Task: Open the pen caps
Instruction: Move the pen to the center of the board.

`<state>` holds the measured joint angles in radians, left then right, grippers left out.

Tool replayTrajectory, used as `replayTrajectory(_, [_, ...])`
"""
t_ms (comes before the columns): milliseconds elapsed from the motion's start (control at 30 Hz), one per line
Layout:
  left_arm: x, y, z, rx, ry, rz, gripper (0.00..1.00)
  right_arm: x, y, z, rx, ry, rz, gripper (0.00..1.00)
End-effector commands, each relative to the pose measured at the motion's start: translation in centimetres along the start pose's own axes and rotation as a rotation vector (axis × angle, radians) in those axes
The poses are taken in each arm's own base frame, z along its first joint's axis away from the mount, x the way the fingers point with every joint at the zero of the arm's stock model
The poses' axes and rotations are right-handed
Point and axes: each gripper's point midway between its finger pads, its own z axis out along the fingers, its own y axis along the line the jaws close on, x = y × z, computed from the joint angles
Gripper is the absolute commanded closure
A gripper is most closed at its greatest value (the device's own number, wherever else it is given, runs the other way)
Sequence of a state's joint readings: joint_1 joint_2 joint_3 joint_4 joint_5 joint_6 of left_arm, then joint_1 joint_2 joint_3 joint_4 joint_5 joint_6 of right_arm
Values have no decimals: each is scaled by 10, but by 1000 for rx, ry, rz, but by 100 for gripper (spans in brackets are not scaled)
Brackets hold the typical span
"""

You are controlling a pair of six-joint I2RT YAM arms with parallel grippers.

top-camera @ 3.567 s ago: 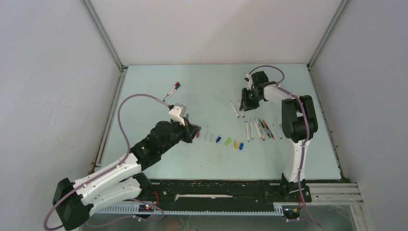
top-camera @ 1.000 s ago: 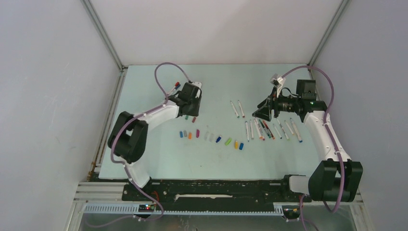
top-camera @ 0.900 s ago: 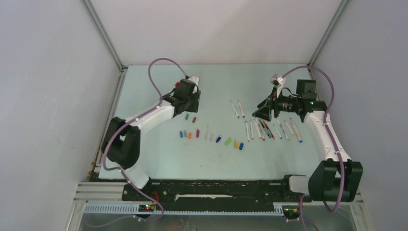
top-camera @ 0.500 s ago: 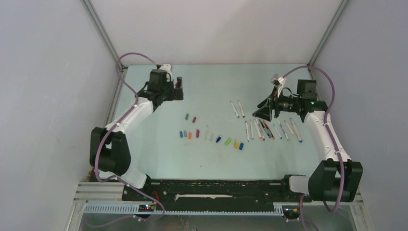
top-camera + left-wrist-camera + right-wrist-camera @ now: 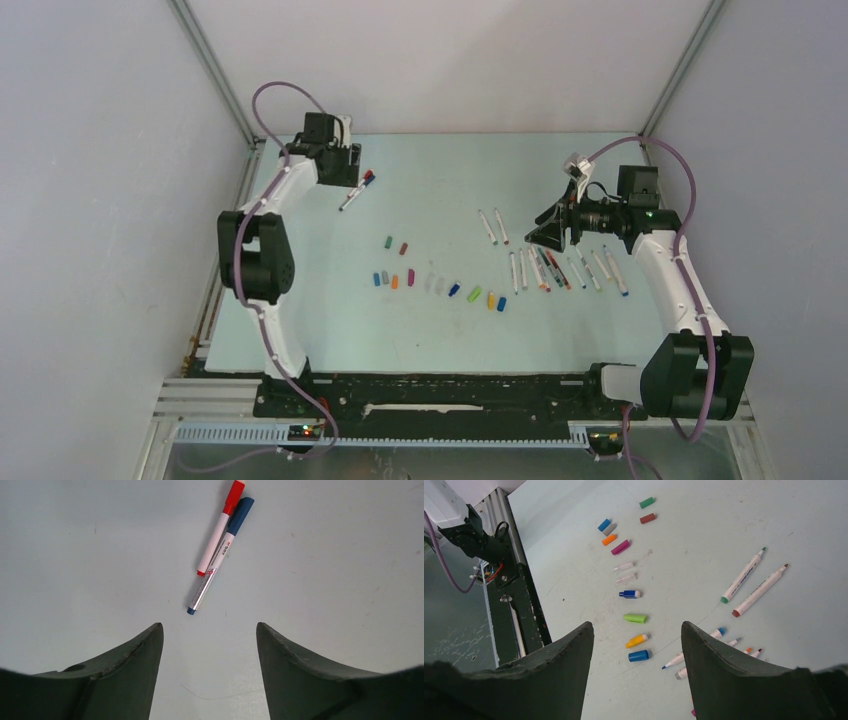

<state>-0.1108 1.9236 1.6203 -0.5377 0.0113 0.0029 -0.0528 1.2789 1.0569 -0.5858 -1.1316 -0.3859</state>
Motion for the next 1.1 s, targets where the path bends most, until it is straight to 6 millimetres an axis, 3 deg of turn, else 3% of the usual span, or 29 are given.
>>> replayTrajectory(0, [7,9,14,-5,102,108,33,-8,5,-2,-18,-24,-38,33])
replayTrajectory(467, [23,8,63,38,227,91,56,-5,1,1,-20,-14,-21,33])
replayTrajectory(1067, [39,9,82,101,294,31,69,-4,-3,1,-8,-11,-9,33])
